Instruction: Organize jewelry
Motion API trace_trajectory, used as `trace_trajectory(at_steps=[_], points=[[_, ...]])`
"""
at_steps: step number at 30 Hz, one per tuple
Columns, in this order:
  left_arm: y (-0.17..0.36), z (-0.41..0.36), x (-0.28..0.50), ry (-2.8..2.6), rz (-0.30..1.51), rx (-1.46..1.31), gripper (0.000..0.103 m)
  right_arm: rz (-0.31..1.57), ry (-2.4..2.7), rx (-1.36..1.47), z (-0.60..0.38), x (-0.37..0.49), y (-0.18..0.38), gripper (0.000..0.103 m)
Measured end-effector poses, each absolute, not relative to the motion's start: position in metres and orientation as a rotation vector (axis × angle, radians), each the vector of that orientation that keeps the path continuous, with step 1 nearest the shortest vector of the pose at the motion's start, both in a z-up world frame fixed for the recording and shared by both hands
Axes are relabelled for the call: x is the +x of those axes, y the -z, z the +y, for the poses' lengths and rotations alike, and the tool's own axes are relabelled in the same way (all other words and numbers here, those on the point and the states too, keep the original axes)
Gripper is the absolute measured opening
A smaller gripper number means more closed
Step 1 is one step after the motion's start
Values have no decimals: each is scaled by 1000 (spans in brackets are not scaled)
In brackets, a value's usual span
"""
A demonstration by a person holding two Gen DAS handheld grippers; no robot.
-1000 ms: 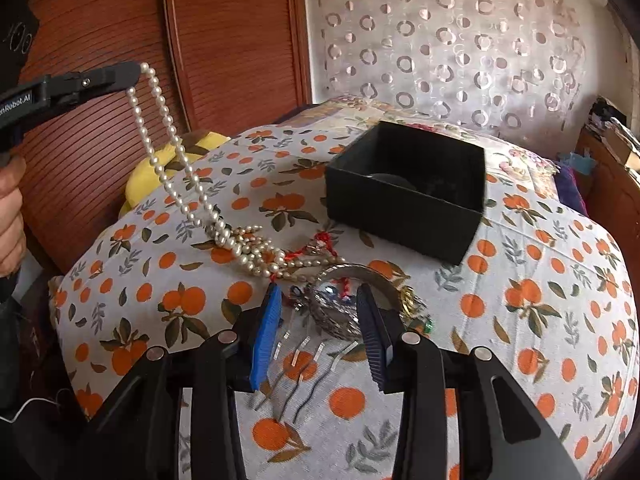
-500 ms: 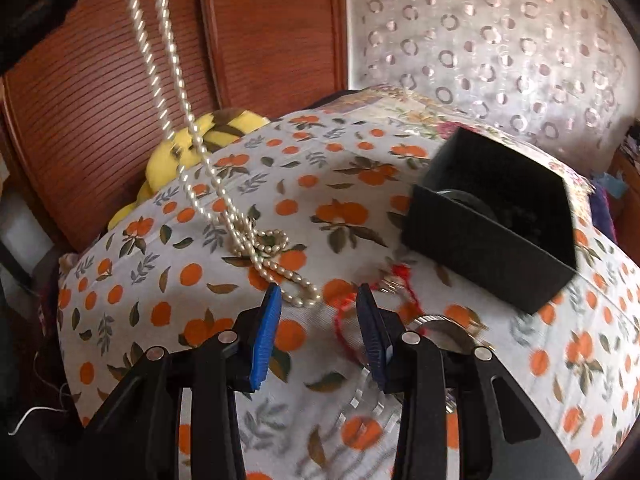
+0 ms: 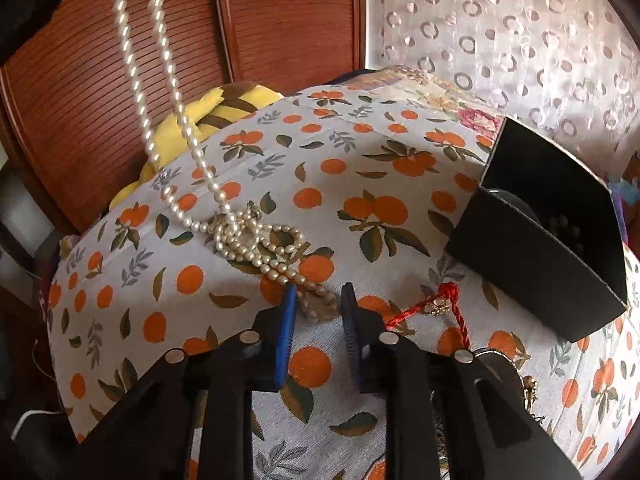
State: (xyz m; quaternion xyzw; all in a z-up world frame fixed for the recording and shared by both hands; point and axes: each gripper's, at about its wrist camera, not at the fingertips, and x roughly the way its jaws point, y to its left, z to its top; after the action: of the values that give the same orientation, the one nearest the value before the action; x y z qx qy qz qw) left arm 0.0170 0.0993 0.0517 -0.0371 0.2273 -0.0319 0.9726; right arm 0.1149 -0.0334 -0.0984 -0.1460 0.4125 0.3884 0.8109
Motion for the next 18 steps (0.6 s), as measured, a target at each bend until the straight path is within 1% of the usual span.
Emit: trace_trajectory(at_steps=[5,8,12,14,15,16,18], points=[[-41,96,18,69,481,-73,7,870,-811,-312,-36,116,97,15],[-33,95,20,73,498,-70,7,870,-797,-329,-35,117,98,14],[-26,92,21,78,515,-64,7,847,-788,-445,-27,114,101,14],[-23,92,22,80,522,-64,7,860,-789,-451,-25,115,100,15],[-22,91,23,80,526,-63,7,864,-792,-453,-25,116,100,13],[-21,91,24,79,527,-63,7,867,-813,-457,-25,116,100,8],[-21,91,24,74,525,-65,7,858,-811,-473,-26,114,99,6]])
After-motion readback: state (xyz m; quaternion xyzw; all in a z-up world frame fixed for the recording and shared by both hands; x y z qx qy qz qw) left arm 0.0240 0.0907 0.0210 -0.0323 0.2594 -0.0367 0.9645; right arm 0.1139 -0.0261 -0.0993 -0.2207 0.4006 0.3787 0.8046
